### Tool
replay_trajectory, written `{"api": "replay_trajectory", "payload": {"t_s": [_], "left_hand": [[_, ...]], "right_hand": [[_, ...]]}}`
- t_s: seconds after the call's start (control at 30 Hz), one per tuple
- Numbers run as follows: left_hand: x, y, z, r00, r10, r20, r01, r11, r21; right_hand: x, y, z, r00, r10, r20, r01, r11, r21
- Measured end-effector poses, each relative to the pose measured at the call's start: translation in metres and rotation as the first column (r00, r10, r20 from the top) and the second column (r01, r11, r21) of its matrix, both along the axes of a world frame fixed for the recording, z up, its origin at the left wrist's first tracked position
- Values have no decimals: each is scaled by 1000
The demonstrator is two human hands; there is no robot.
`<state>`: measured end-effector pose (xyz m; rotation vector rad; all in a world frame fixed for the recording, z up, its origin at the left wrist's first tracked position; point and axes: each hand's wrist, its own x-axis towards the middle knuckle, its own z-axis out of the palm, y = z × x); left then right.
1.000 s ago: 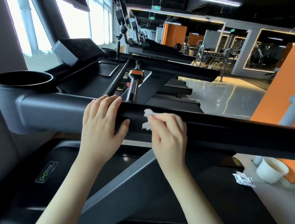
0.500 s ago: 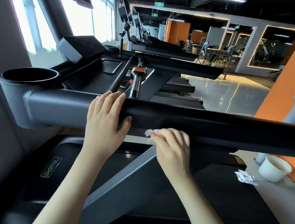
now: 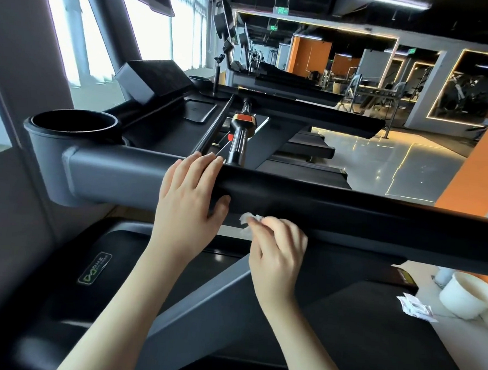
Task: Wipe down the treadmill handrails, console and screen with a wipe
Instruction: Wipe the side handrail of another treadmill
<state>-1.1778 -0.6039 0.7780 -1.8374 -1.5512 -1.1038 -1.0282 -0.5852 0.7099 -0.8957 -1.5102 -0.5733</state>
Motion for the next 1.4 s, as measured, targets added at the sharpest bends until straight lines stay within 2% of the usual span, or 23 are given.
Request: {"api": "replay_trajectory", "payload": {"t_s": [0.2,0.33,0.4,0.47,0.53,0.63,0.67,0.73,0.8,0.83,0.93,0.97,1.03,1.1,1.13,1.2,1.27,1.3,1.33,1.4], "left_hand": [[-6,-1,1,999,-9,-43,8,1000,-24],[-11,-1,3,998,-41,-57,38,998,-39],[-17,-1,6,997,-7,-77,3,999,-52],[-27,-1,9,995,70,-74,-75,995,-66],[-38,0,10,993,89,-75,-95,992,-86],[-43,1,10,994,70,-86,-77,994,-77],[-43,1,9,994,70,-82,-75,995,-67],[-42,1,8,995,70,-77,-74,996,-50],[-42,2,6,995,67,-76,-70,997,-40],[-43,2,6,995,65,-73,-68,997,-38],[-44,3,5,996,56,-71,-59,998,-32],[-45,4,4,996,49,-71,-51,998,-29],[-45,4,3,996,49,-69,-50,999,-13],[-45,6,2,997,50,-66,-49,999,4],[-45,6,2,997,48,-64,-48,999,7],[-44,7,1,997,43,-63,-43,999,6],[-45,7,2,997,41,-65,-40,999,8],[-46,6,1,997,40,-68,-39,999,11],[-46,6,1,997,40,-70,-39,999,14],[-46,6,0,996,41,-75,-39,999,20]], "right_hand": [[6,7,32,997,-2,-80,7,998,61],[1,6,43,999,6,-34,-5,1000,28],[3,5,50,999,-36,0,36,999,9],[4,8,66,997,-71,20,72,995,-63],[-1,15,91,996,-67,53,77,971,-225],[-17,25,127,986,96,134,0,812,-584],[-22,28,132,974,155,168,-16,780,-626],[-25,28,132,950,251,186,-82,775,-627],[-18,28,131,951,251,181,-81,768,-636],[-15,34,134,953,216,212,-12,728,-686],[-13,56,149,955,157,250,150,470,-870],[-15,59,151,954,181,238,140,436,-889],[-19,54,149,955,255,152,9,487,-873],[-16,42,141,951,295,89,-111,595,-796],[-11,40,140,953,296,66,-134,606,-784],[-6,47,144,967,248,59,-91,552,-829],[-11,58,149,969,199,150,45,451,-891],[-16,58,151,963,202,177,72,441,-895],[-20,55,151,959,233,163,37,466,-884],[-23,45,143,949,309,68,-130,577,-807]]}}
